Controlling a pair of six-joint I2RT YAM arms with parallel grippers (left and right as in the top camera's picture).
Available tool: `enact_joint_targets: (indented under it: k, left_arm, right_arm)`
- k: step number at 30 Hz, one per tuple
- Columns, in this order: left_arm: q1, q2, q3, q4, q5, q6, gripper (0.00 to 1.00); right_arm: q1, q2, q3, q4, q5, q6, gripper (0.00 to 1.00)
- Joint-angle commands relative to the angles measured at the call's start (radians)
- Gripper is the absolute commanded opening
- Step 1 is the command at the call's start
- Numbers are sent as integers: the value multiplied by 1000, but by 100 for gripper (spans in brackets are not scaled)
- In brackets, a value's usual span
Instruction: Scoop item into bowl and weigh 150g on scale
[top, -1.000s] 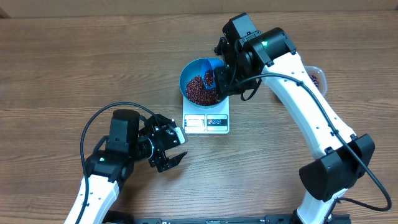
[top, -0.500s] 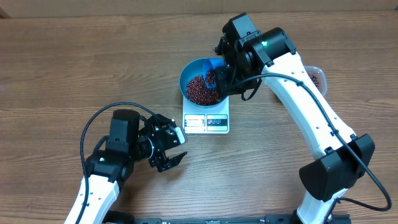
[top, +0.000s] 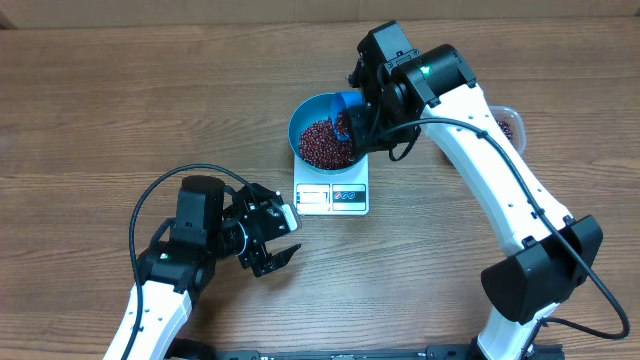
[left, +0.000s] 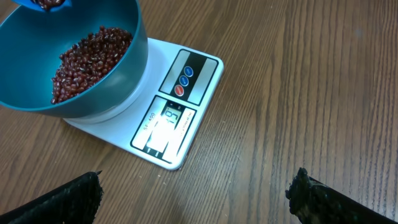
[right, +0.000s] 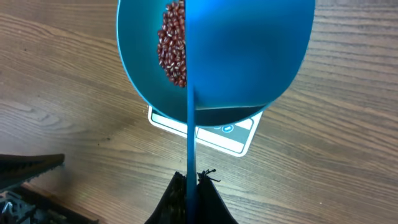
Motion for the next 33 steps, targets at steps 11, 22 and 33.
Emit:
enact_joint_targets:
  k: [11,22,33]
  left_arm:
    - [4,8,-4,0,16,19,99]
    - [4,8,-4,0,16,19,99]
    - [4,8,-4,0,16,19,100]
  right_arm:
    - [-1,-35,30,13,-5,6,4]
    - [-1,-35,30,12,-5,6,4]
    - [-1,-35,30,12,-5,6,4]
